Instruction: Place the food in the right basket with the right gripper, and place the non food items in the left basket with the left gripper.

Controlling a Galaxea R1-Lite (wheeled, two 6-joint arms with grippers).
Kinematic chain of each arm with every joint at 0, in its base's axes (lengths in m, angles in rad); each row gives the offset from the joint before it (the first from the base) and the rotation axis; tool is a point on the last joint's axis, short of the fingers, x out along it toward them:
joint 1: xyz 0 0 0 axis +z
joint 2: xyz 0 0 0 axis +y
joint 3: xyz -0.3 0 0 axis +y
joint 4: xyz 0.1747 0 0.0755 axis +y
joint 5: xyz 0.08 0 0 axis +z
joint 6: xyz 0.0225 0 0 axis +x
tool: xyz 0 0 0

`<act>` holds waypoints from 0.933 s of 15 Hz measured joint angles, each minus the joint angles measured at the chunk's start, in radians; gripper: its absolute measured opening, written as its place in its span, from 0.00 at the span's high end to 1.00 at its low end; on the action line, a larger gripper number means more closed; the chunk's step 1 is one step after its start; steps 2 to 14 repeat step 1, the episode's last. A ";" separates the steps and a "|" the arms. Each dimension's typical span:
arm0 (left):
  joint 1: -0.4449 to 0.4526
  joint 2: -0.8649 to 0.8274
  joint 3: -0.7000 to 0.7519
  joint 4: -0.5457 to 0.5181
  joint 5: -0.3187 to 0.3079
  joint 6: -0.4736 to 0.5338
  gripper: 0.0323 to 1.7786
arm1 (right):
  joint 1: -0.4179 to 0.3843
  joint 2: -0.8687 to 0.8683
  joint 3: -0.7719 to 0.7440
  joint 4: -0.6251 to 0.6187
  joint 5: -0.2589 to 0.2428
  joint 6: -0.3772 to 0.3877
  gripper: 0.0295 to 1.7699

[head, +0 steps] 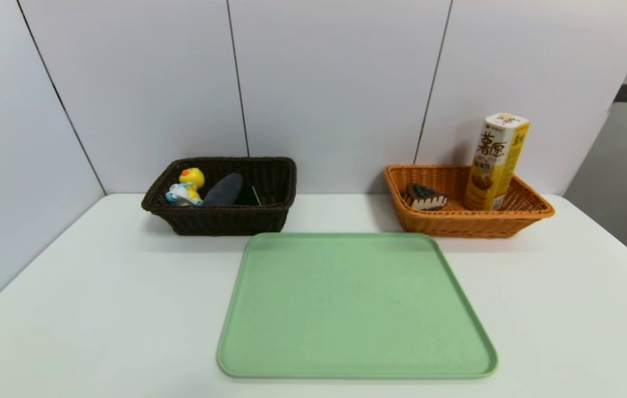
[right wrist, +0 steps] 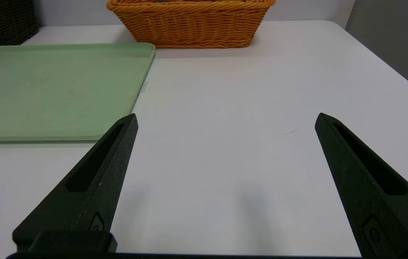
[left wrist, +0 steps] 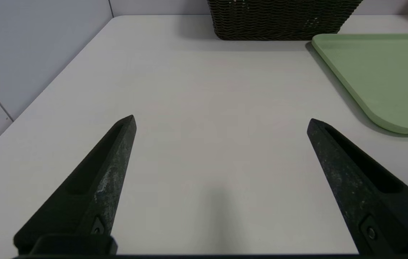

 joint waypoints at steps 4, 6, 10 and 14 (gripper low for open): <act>0.000 0.000 0.000 0.000 0.000 0.000 0.05 | 0.000 0.000 0.000 0.000 0.001 -0.001 0.04; 0.000 0.000 0.000 0.000 0.000 0.000 0.05 | 0.000 0.000 0.000 0.000 0.001 -0.001 0.04; 0.000 0.000 0.000 0.000 0.000 0.000 0.05 | 0.000 0.000 0.000 0.000 0.001 -0.001 0.04; 0.000 0.000 0.000 0.000 0.000 0.000 0.05 | 0.000 0.000 0.000 0.000 0.001 -0.001 0.04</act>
